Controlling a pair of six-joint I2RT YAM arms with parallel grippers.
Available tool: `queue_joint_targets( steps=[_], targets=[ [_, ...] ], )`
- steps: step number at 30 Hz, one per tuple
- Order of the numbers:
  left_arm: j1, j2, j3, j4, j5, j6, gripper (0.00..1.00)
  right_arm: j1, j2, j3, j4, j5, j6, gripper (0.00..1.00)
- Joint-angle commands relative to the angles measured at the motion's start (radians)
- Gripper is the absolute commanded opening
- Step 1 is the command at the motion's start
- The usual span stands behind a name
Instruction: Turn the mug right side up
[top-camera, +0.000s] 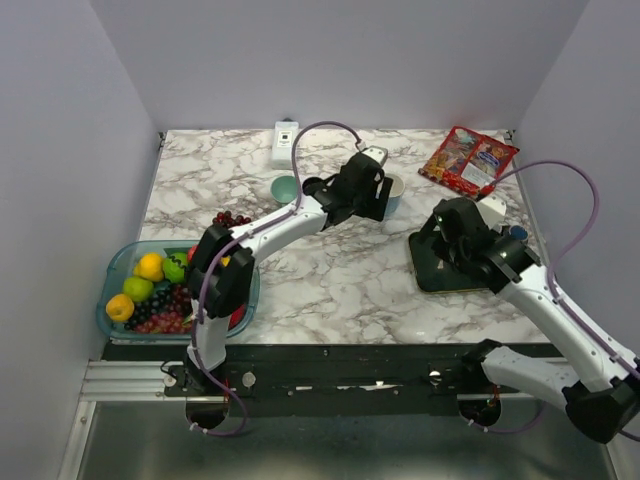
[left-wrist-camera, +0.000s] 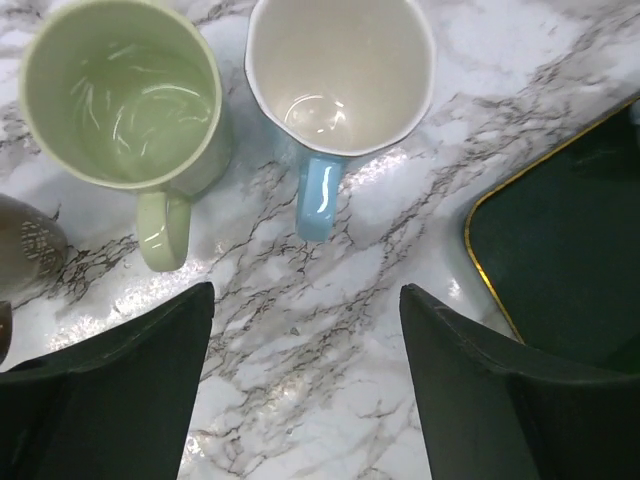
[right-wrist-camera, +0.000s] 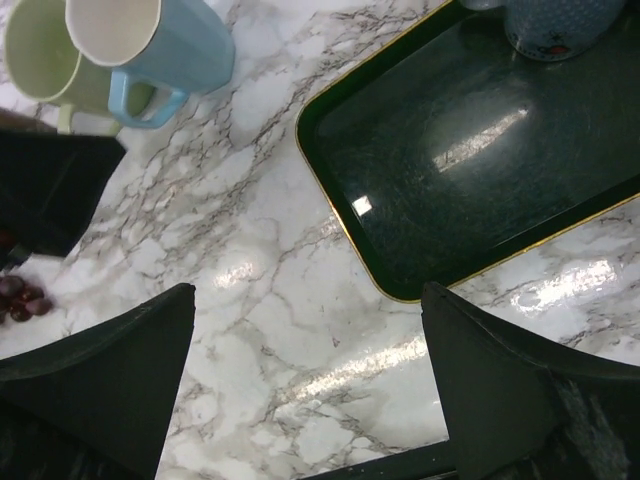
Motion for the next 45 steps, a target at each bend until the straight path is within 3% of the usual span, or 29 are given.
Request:
queue_joint_targets(
  steps=[1,4,8,14,21,31,45],
  targets=[
    [-0.001,-0.184,-0.108,0.099,-0.014,-0.031,0.86,-0.062,0.097,0.081,-0.012,0.095,0.041,1.00],
    [-0.002,-0.293,-0.199,0.108,-0.037,-0.023,0.89,-0.157,0.194,0.114,-0.013,0.076,0.058,0.99],
    [0.001,-0.464,-0.299,0.076,-0.059,0.017,0.93,-0.321,0.321,0.163,-0.009,-0.019,0.101,0.88],
    [0.020,-0.650,-0.415,-0.015,-0.117,0.106,0.99,-0.468,0.544,0.283,-0.042,-0.098,0.237,0.88],
    [0.132,-0.840,-0.605,0.059,0.084,0.143,0.99,-0.542,0.758,0.413,-0.200,-0.118,0.495,0.88],
    [0.226,-0.801,-0.646,0.133,0.321,0.060,0.99,-0.596,0.897,0.464,-0.303,-0.087,0.671,0.84],
    [0.243,-0.738,-0.636,0.145,0.383,0.025,0.99,-0.619,0.952,0.463,-0.311,-0.081,0.682,0.81]
  ],
)
